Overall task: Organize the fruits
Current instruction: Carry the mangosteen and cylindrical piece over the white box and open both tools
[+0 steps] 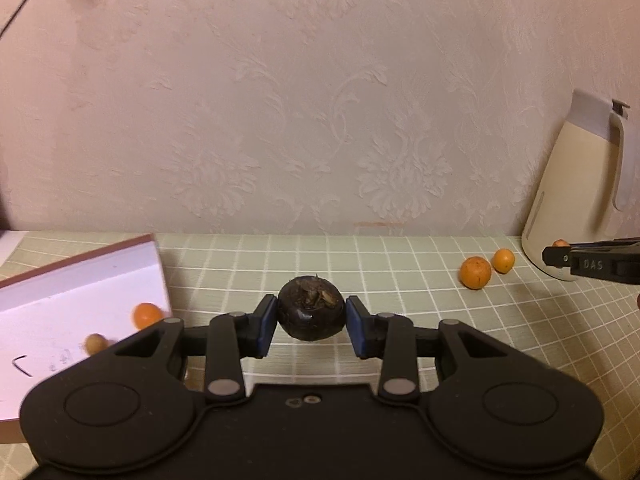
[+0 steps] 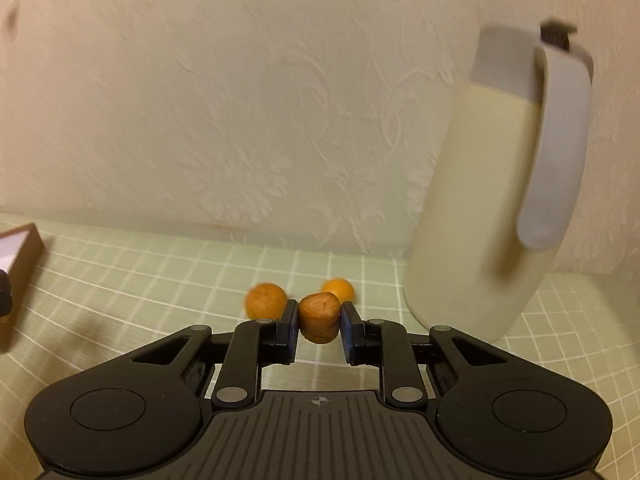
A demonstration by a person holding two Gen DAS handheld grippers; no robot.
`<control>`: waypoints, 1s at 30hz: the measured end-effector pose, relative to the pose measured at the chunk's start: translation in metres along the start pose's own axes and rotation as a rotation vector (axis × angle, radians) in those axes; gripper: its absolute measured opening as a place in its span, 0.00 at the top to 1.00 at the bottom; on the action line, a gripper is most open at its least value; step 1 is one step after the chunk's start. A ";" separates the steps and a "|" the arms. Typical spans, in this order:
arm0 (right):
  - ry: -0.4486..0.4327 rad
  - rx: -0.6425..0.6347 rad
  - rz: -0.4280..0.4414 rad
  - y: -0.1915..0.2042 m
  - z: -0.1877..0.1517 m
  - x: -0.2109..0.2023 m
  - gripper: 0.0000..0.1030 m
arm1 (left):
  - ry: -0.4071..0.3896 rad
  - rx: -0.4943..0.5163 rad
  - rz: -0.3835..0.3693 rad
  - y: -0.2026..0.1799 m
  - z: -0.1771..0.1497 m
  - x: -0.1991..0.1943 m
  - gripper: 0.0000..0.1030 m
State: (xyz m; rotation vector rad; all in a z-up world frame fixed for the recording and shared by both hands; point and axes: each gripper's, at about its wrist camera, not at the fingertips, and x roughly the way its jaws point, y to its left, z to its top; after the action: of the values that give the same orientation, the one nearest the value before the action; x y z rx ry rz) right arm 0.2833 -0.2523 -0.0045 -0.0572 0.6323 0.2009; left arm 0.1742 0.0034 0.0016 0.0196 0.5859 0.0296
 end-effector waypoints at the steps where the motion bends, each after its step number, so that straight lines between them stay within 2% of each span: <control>1: -0.006 -0.005 0.007 0.004 0.002 -0.004 0.79 | -0.003 -0.002 0.006 0.004 0.000 -0.003 0.73; 10: -0.049 -0.083 0.105 0.059 0.013 -0.028 0.79 | -0.029 -0.033 0.073 0.048 -0.001 -0.030 0.73; 30: -0.081 -0.228 0.321 0.203 0.019 -0.034 0.79 | -0.051 -0.164 0.241 0.157 -0.017 -0.077 0.73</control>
State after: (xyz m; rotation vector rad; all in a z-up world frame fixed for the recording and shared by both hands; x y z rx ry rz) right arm 0.2264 -0.0570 0.0324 -0.1662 0.5336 0.5829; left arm 0.0973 0.1576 0.0347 -0.0678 0.5260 0.3104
